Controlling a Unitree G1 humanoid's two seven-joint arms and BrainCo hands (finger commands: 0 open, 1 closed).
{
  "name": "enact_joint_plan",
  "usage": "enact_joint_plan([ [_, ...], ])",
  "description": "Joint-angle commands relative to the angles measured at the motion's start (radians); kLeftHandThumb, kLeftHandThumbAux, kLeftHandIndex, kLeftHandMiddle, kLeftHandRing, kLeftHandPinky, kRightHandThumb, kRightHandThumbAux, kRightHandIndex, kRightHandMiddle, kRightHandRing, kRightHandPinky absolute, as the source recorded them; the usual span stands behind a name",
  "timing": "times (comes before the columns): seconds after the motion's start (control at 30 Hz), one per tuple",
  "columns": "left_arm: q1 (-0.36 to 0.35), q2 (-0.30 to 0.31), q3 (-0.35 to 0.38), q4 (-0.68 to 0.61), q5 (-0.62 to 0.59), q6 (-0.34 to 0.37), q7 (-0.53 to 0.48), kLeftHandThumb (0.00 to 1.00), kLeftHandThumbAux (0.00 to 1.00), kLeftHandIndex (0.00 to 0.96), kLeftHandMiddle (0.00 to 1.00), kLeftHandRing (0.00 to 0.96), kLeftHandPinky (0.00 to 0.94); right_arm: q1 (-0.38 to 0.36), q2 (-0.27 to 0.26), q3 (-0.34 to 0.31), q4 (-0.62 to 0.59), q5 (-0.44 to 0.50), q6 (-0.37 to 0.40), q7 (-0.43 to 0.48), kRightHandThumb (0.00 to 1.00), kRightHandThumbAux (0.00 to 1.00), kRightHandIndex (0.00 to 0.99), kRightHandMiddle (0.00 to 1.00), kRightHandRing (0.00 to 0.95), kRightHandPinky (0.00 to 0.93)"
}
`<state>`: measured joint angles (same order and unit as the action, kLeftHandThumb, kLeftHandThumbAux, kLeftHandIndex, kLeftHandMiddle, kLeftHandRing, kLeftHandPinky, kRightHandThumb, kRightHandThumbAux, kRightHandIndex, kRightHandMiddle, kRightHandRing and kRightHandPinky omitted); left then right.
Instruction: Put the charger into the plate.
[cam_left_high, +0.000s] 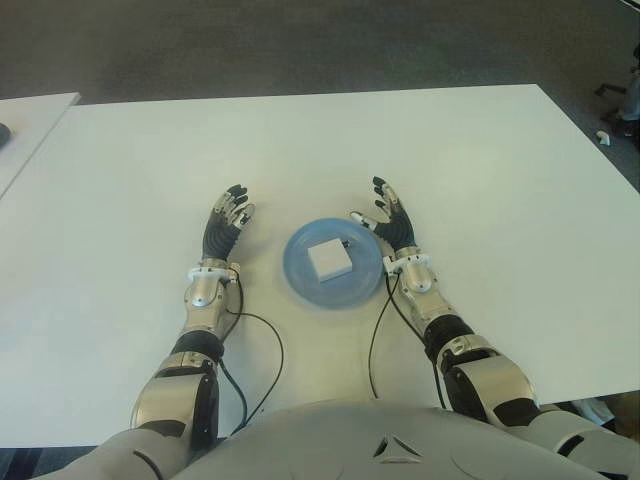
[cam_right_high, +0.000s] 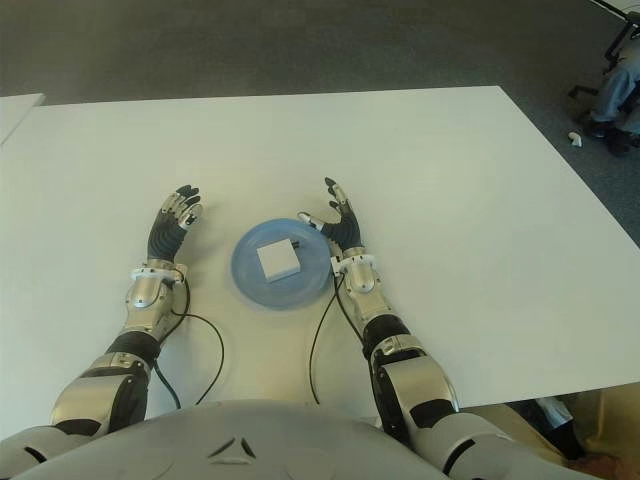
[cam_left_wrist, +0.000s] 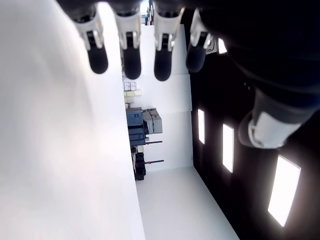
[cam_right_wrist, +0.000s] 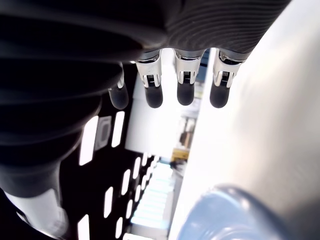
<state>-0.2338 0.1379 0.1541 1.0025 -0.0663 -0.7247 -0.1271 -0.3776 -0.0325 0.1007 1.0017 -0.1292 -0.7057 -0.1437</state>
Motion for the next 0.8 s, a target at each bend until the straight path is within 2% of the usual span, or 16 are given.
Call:
enact_joint_plan([
  [0.03, 0.144, -0.044, -0.016, 0.19, 0.017, 0.15, -0.02, 0.097, 0.55, 0.153, 0.17, 0.163, 0.187, 0.023, -0.001, -0.045, 0.092, 0.039, -0.009, 0.04, 0.142, 0.705, 0.081, 0.071, 0.031, 0.0],
  [0.17, 0.127, -0.044, -0.021, 0.192, 0.022, 0.156, -0.016, 0.081, 0.566, 0.146, 0.168, 0.157, 0.162, 0.029, -0.009, -0.052, 0.122, 0.028, -0.02, 0.041, 0.118, 0.712, 0.08, 0.076, 0.04, 0.017],
  [0.47, 0.121, -0.042, -0.033, 0.188, 0.032, 0.147, -0.011, 0.047, 0.57, 0.139, 0.176, 0.16, 0.172, 0.076, -0.032, -0.041, 0.172, -0.021, -0.048, 0.007, 0.096, 0.688, 0.071, 0.077, 0.051, 0.046],
  [0.8, 0.118, -0.036, -0.026, 0.205, 0.023, 0.147, -0.028, 0.045, 0.578, 0.151, 0.185, 0.175, 0.193, 0.089, -0.045, -0.02, 0.204, -0.061, -0.034, -0.053, 0.101, 0.641, 0.071, 0.087, 0.066, 0.079],
])
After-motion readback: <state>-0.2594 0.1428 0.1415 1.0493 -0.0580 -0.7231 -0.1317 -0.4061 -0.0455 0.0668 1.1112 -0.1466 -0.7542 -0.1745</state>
